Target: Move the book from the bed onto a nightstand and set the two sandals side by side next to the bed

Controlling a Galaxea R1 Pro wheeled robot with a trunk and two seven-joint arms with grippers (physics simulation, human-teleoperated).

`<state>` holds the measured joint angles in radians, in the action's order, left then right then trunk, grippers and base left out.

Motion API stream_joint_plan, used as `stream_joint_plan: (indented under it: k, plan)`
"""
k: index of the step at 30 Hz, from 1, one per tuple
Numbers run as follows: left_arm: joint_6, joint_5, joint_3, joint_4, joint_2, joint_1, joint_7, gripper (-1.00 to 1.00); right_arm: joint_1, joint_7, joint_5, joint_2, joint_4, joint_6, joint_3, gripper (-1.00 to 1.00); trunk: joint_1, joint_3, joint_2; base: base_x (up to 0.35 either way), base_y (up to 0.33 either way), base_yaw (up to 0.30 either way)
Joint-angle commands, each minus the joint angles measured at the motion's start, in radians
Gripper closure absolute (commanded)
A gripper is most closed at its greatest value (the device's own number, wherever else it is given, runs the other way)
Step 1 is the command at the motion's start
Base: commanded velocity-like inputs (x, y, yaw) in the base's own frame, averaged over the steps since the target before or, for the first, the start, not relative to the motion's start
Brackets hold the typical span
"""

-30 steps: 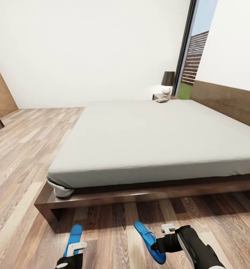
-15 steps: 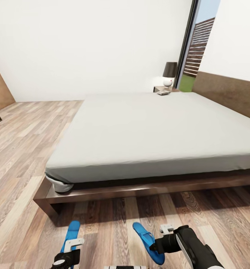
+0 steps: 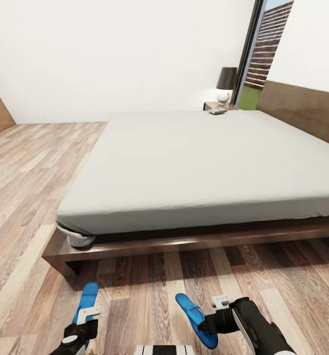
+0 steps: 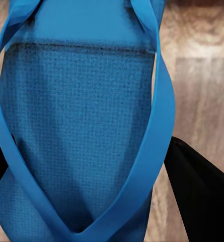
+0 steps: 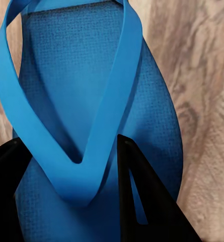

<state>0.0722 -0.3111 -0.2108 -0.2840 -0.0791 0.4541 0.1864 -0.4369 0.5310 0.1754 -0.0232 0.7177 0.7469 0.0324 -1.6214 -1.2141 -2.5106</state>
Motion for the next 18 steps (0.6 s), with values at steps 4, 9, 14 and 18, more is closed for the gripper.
stream_joint_plan:
  k: [4,9,14,18]
  plan:
    - [0.004,-0.009,-0.013,-0.004,-0.001,0.006,0.005,1.0,0.0,0.007,0.009,-0.001,0.001,0.002,0.002,1.0,-0.002,-0.016,-0.001,0.0,0.0,0.0]
    - [0.005,-0.008,-0.016,-0.013,-0.001,0.011,0.005,1.0,0.0,0.005,0.009,-0.001,0.001,0.002,0.002,1.0,-0.002,-0.02,-0.002,0.0,0.0,0.0]
    - [0.005,-0.008,-0.017,-0.039,-0.001,0.013,0.005,1.0,0.0,0.005,0.009,-0.001,0.002,0.002,0.001,1.0,-0.004,-0.036,-0.002,0.0,0.0,0.0]
    - [0.005,-0.008,-0.018,-0.062,-0.001,0.014,0.005,1.0,0.0,0.004,0.009,-0.001,0.002,0.002,0.001,1.0,-0.006,-0.051,-0.003,0.0,0.0,0.0]
